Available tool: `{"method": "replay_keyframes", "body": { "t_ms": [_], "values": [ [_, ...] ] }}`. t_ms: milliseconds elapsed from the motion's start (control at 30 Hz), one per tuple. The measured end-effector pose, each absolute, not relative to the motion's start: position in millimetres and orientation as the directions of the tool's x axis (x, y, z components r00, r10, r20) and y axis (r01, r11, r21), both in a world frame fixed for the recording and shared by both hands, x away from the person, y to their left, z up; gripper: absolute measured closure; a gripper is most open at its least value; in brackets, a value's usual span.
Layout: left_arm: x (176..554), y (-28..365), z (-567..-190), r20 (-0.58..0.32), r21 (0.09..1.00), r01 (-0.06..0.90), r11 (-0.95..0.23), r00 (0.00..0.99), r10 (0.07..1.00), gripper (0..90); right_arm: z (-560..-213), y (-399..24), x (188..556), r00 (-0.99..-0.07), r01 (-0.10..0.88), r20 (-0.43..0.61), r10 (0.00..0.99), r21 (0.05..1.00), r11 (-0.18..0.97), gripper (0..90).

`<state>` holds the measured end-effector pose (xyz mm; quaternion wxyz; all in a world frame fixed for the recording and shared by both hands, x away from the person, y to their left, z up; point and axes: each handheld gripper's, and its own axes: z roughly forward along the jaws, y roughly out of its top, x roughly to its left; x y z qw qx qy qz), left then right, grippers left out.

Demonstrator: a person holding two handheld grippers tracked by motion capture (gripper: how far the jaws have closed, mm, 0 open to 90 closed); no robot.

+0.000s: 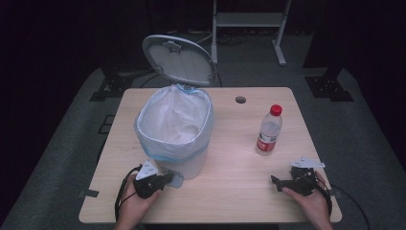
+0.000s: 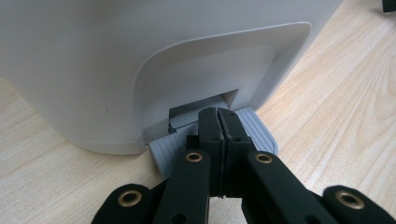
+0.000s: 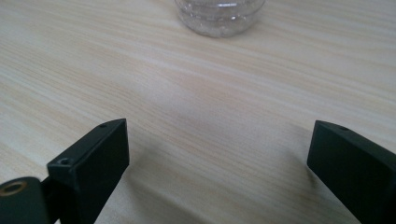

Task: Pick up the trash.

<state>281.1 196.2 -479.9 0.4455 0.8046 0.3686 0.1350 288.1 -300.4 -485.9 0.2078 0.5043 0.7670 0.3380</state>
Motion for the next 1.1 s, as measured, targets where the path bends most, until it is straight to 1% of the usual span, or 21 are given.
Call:
{"method": "replay_keyframes", "body": {
  "t_ms": [133, 400, 967, 1100],
  "values": [
    [281.2, 196.3, -480.1, -0.115, 0.817, 0.474, -0.328, 0.692, 0.713, 89.5, -483.0, -300.1, 287.4, -0.409, 0.616, 0.008, 0.913, 0.74, 0.269, 4.4],
    [281.5, 196.6, -480.1, -0.117, 0.817, 0.475, -0.327, 0.691, 0.713, 89.5, -479.6, -300.4, 288.5, -0.419, 0.605, 0.014, 0.908, 0.75, 0.268, 4.4],
    [281.9, 196.8, -480.1, -0.123, 0.817, 0.478, -0.323, 0.691, 0.712, 89.5, -469.8, -296.9, 300.9, -0.438, 0.557, -0.006, 0.899, 0.783, 0.277, 4.5],
    [282.0, 197.0, -480.0, -0.124, 0.816, 0.479, -0.324, 0.691, 0.712, 89.5, -469.0, -295.8, 302.8, -0.436, 0.559, -0.002, 0.9, 0.783, 0.273, 4.5]
  ]
}}
